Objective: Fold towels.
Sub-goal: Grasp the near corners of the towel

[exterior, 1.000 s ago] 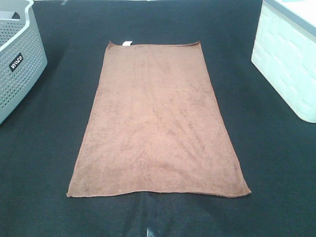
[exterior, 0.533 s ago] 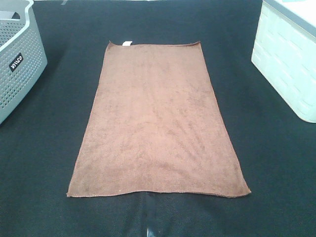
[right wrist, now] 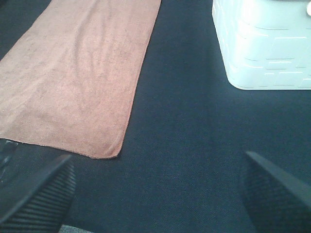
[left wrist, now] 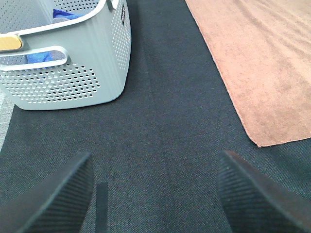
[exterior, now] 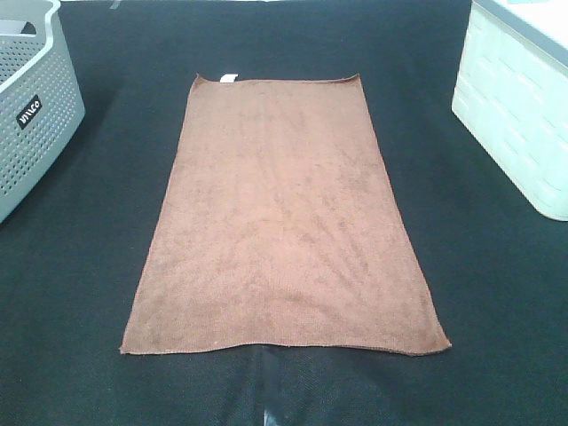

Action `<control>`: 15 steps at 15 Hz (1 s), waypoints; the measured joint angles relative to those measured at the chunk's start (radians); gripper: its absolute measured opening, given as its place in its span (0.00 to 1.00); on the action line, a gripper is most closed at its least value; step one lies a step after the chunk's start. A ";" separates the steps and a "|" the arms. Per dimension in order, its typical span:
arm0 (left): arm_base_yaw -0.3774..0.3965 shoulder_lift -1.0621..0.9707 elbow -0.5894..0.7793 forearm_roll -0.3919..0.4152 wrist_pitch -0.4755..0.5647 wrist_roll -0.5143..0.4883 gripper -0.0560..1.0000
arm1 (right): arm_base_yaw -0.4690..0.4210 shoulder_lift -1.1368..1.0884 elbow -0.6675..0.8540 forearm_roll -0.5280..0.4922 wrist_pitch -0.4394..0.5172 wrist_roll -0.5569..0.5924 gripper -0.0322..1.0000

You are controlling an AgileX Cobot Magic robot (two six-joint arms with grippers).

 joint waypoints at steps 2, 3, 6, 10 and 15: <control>0.000 0.000 0.000 0.000 0.000 0.000 0.70 | 0.000 0.000 0.000 -0.004 0.000 0.000 0.86; 0.000 0.000 0.000 0.000 0.000 0.000 0.70 | 0.000 0.000 0.000 -0.004 0.000 0.000 0.86; 0.000 0.008 -0.013 -0.009 -0.070 -0.044 0.70 | 0.000 0.033 0.000 -0.041 -0.001 0.043 0.85; 0.000 0.184 0.011 -0.120 -0.352 -0.094 0.70 | 0.000 0.313 0.001 -0.064 -0.002 0.074 0.83; 0.000 0.572 0.013 -0.343 -0.461 -0.083 0.70 | 0.000 0.648 -0.021 -0.045 -0.034 0.080 0.81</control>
